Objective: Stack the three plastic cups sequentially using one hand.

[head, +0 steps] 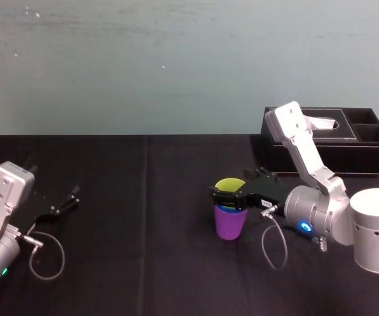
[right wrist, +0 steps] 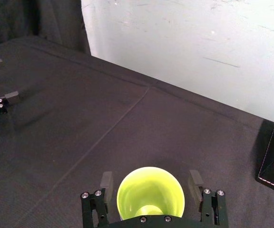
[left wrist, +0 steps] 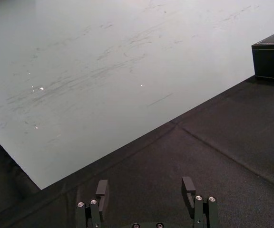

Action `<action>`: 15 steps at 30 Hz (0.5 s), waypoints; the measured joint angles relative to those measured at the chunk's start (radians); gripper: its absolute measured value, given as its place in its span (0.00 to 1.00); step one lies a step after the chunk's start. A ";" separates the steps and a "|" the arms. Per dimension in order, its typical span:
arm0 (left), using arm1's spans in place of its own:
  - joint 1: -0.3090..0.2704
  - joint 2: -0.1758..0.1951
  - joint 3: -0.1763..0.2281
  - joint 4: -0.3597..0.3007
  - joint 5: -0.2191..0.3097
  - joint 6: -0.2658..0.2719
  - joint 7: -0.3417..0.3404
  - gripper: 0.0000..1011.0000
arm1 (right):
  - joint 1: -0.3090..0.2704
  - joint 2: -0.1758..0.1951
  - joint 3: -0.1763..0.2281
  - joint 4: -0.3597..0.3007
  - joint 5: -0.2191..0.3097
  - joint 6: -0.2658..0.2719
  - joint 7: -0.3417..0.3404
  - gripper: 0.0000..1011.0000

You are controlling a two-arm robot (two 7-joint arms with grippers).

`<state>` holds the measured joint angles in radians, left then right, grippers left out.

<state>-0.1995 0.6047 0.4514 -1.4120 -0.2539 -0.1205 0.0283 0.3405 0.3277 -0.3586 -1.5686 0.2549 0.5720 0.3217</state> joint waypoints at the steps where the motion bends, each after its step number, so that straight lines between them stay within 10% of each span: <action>1: 0.000 0.000 0.000 0.000 0.000 0.000 0.000 0.99 | 0.000 0.000 0.000 0.000 0.000 0.000 0.000 0.99; 15: 0.000 0.000 0.000 0.000 0.000 0.000 0.000 0.99 | -0.045 -0.012 0.024 -0.059 -0.059 -0.097 -0.077 0.99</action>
<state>-0.1995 0.6047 0.4514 -1.4120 -0.2539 -0.1205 0.0283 0.2951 0.3156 -0.3345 -1.6273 0.1960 0.4746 0.2447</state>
